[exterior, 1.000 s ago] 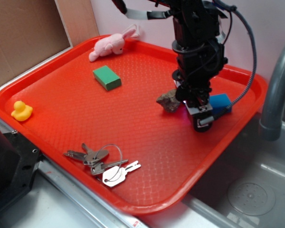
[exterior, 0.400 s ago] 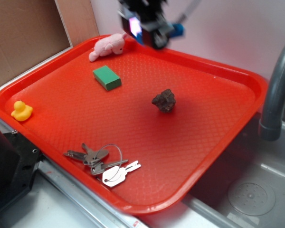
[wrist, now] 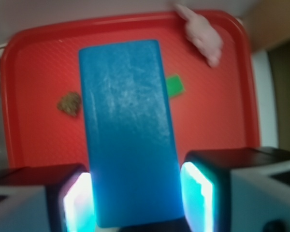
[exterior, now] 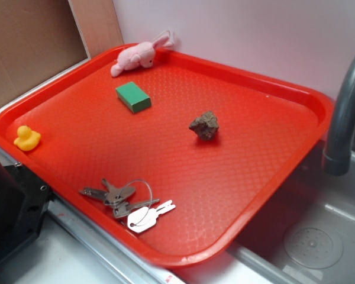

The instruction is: Grab the blue block.

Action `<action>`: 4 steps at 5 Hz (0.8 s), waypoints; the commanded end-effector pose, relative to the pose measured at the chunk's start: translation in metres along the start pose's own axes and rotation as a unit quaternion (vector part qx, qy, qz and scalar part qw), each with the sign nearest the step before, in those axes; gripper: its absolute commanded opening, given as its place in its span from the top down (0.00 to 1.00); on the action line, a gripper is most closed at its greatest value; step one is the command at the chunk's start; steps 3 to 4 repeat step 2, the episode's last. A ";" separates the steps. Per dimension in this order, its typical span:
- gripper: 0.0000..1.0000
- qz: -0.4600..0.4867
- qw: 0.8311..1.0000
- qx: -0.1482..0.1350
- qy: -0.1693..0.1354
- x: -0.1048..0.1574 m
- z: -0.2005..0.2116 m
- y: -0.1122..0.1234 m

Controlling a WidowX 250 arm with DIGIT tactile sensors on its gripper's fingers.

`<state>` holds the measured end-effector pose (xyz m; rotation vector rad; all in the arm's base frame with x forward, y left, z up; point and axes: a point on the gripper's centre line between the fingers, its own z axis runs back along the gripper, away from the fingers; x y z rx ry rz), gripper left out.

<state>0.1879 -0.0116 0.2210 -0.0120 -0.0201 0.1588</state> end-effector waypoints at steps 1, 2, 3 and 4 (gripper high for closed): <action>1.00 0.009 0.999 -0.004 -0.034 -0.011 0.026 -0.007; 1.00 0.004 1.000 -0.001 -0.030 -0.018 0.029 0.000; 1.00 0.004 1.000 -0.001 -0.030 -0.018 0.029 0.000; 1.00 0.004 1.000 -0.001 -0.030 -0.018 0.029 0.000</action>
